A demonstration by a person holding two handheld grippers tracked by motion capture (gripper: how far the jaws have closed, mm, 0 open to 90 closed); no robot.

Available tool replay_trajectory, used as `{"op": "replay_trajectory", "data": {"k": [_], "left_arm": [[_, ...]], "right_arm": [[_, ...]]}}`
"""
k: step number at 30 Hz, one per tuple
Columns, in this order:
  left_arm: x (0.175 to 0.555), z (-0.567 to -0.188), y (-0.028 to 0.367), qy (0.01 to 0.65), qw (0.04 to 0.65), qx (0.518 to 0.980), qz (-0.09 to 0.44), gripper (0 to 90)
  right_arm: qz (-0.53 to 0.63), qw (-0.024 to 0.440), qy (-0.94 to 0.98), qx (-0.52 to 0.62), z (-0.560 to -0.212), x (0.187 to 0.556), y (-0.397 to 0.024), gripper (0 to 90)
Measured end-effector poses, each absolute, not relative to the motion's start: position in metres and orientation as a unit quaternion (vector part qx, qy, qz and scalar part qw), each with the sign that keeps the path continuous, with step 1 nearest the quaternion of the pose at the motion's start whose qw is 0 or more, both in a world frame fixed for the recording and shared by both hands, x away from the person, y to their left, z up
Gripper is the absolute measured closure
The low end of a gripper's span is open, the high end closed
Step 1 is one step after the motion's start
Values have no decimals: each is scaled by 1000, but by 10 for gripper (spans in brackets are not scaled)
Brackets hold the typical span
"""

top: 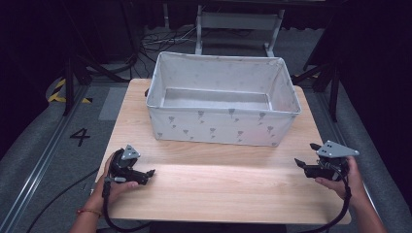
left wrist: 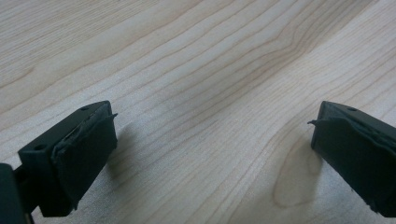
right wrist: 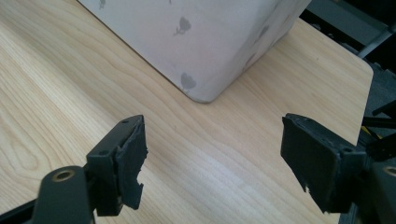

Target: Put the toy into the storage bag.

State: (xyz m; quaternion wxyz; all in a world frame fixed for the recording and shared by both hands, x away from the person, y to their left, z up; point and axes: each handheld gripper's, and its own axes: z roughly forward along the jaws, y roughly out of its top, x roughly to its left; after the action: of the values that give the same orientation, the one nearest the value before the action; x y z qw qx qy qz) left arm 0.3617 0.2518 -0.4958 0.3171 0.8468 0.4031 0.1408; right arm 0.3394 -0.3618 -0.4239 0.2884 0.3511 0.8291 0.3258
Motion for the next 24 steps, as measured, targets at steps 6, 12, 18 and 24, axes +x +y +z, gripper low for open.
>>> {"op": "replay_trajectory", "data": {"k": [6, 12, 18, 24], "left_arm": [[362, -496, 252, 403, 317, 847, 142, 5], [362, -496, 252, 403, 317, 847, 141, 5], [362, -496, 252, 403, 317, 847, 141, 5], [362, -496, 252, 403, 317, 847, 141, 5]], "right_arm": [[330, 269, 830, 362, -444, 336, -367, 236], [331, 254, 829, 372, -459, 333, -371, 235], [334, 241, 822, 392, -475, 330, -379, 234], [352, 217, 808, 420, -491, 325, -389, 225]]}}
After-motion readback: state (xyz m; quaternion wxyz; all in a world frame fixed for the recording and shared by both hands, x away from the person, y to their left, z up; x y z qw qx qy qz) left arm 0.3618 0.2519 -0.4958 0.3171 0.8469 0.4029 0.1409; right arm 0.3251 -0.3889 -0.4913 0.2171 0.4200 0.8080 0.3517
